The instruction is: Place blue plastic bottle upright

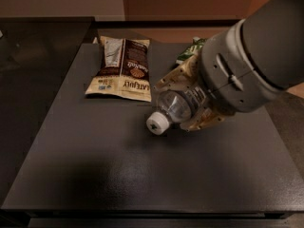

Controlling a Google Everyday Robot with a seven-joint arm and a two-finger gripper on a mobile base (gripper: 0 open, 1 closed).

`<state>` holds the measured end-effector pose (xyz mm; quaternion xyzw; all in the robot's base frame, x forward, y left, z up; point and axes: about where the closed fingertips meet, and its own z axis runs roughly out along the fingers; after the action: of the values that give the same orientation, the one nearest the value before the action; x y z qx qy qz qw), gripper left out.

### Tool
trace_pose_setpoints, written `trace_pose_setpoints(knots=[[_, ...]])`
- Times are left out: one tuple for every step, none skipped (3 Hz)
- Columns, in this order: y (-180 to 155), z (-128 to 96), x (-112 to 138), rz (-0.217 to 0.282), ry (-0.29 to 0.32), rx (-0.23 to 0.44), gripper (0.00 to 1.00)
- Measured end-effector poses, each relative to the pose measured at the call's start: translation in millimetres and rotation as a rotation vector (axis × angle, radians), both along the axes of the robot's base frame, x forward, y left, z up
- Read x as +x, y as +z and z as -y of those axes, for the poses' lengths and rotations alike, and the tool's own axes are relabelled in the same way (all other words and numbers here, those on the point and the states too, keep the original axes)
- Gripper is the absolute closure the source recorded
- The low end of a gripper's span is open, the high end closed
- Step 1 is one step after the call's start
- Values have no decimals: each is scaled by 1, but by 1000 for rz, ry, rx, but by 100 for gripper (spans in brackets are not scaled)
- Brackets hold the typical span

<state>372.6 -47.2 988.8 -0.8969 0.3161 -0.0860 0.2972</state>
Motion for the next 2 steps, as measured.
trace_pose_setpoints(knots=[[-3,8,3,-93,-90,84,100],[-19,18,3,-227,-197,184,100]])
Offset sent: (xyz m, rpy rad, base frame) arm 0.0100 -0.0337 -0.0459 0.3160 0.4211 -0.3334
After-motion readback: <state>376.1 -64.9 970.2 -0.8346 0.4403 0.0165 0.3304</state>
